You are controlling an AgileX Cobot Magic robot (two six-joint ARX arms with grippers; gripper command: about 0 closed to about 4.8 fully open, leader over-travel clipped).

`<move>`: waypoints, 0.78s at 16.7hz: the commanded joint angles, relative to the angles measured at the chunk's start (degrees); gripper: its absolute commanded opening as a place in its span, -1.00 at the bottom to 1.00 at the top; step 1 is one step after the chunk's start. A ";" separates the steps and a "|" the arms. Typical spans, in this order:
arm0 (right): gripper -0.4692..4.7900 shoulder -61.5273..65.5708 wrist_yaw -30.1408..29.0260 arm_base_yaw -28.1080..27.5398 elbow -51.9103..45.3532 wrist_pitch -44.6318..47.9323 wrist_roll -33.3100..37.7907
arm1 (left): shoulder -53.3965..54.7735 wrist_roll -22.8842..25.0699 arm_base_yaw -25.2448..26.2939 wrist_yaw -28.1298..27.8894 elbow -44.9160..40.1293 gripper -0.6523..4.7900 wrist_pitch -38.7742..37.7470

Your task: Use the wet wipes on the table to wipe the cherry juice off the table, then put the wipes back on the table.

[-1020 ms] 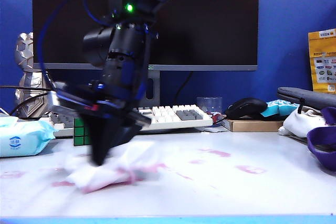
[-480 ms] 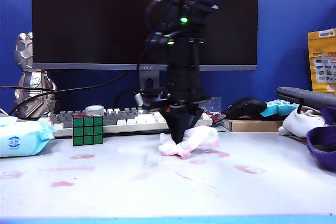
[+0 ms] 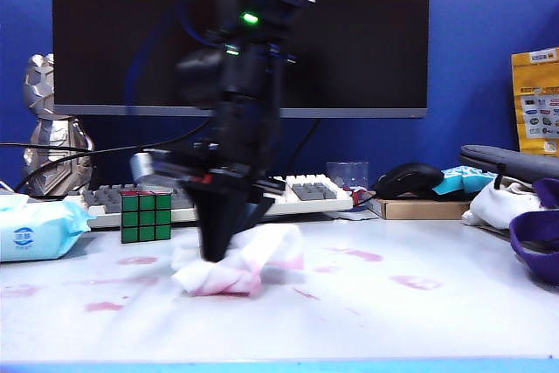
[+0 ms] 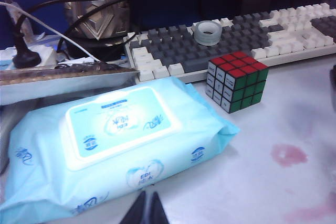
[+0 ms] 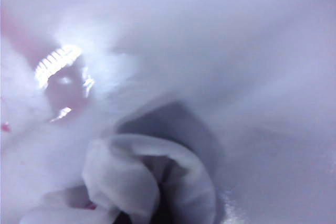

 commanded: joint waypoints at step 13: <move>-0.83 1.27 12.02 -18.53 -0.50 0.42 1.86 | -0.20 -0.02 0.09 -0.17 -0.04 -0.68 -0.74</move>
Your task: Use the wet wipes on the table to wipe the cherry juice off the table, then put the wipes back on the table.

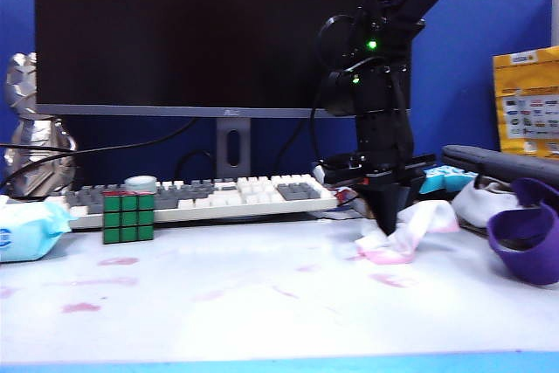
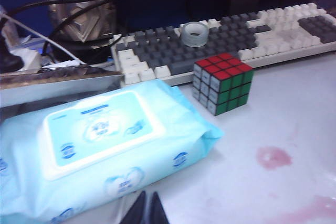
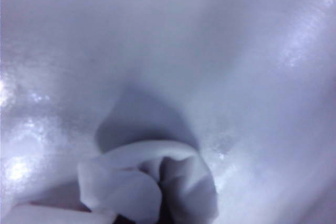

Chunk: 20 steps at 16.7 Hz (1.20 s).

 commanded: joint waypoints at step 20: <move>-0.83 1.40 -8.00 10.05 -0.72 -0.50 -6.78 | -0.20 0.00 4.59 0.26 -0.02 -0.68 -0.74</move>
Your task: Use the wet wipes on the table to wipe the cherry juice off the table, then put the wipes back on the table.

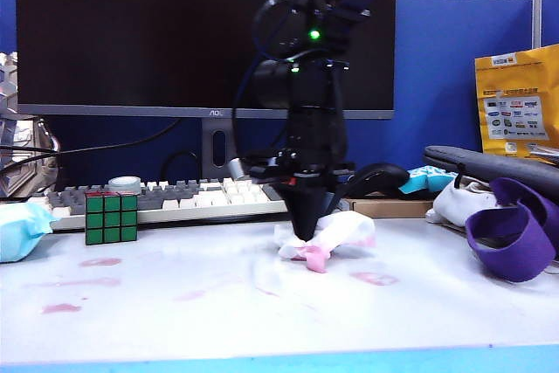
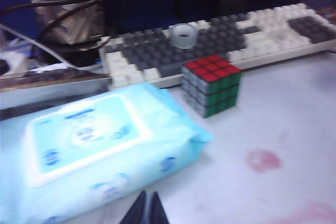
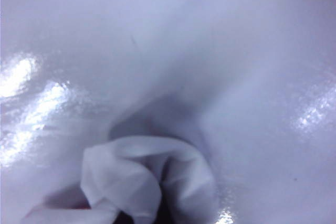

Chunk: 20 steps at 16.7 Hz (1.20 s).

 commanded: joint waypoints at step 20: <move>-0.83 1.27 3.23 2.14 -0.83 -11.80 10.67 | -0.17 0.00 1.88 -0.33 -0.04 -0.68 -0.76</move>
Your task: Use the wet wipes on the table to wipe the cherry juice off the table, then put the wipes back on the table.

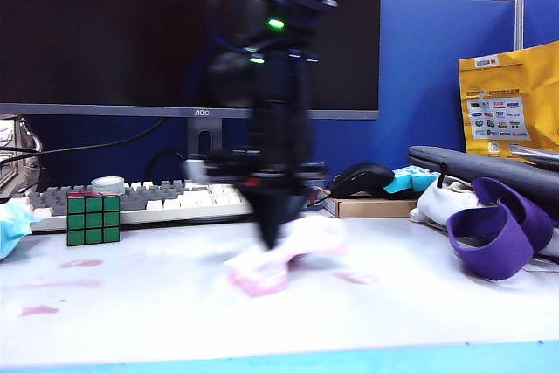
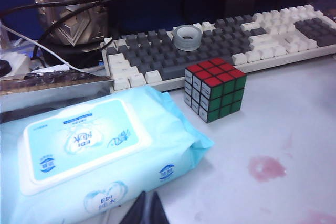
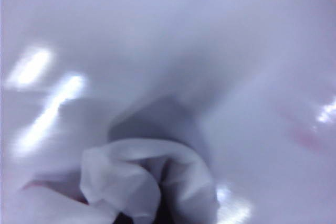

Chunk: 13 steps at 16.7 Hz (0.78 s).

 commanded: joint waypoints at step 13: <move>-0.83 1.68 8.61 -0.31 -2.93 -13.51 6.05 | -0.17 0.00 -0.07 -0.17 -0.04 -0.68 -0.74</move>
